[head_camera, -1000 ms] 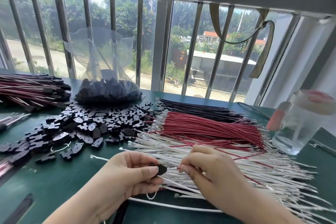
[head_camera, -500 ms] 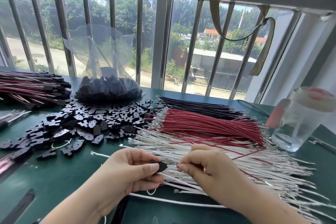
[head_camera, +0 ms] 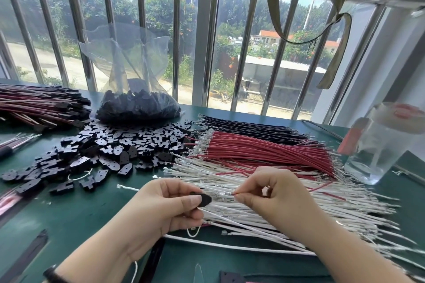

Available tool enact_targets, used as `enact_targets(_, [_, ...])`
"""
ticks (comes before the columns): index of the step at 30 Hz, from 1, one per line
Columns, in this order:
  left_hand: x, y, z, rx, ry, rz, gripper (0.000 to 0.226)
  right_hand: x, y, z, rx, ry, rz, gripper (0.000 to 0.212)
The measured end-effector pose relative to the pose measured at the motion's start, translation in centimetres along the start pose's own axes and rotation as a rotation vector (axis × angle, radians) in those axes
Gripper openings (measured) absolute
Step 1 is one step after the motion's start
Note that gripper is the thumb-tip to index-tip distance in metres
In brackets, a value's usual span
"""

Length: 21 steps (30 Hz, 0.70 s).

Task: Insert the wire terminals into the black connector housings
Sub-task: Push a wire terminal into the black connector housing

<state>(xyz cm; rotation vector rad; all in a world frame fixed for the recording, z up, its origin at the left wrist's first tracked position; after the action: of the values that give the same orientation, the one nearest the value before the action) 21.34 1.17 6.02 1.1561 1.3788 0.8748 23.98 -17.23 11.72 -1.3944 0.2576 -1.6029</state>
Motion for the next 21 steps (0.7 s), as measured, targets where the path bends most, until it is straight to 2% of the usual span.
enact_targets(13, [-0.21,-0.29,0.22,0.034,0.0,0.047,0.014,-1.13,-0.25,-0.04,0.012,-0.102,0.006,0.017])
enact_targets(17, [-0.01,-0.29,0.3,0.041,0.015,0.045,0.013,-1.23,-0.75,-0.21,0.062,-0.07,-0.08,0.02])
enact_targets(21, [0.17,-0.53,0.3,0.029,0.013,0.093,0.017,-1.34,-0.67,-0.53,0.062,-0.053,-0.088,0.01])
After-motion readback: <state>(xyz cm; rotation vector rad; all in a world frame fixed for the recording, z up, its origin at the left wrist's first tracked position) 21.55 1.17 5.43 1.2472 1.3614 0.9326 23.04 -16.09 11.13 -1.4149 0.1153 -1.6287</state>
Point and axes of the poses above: each hand's wrist, its own z-axis towards the middle knuckle, its own x-axis out of the back of the hand, y = z × x, the point moved 6 cm from there along z, towards the middle knuckle, and after that the axes turned 1 degree about z, right-handed, at the moved point
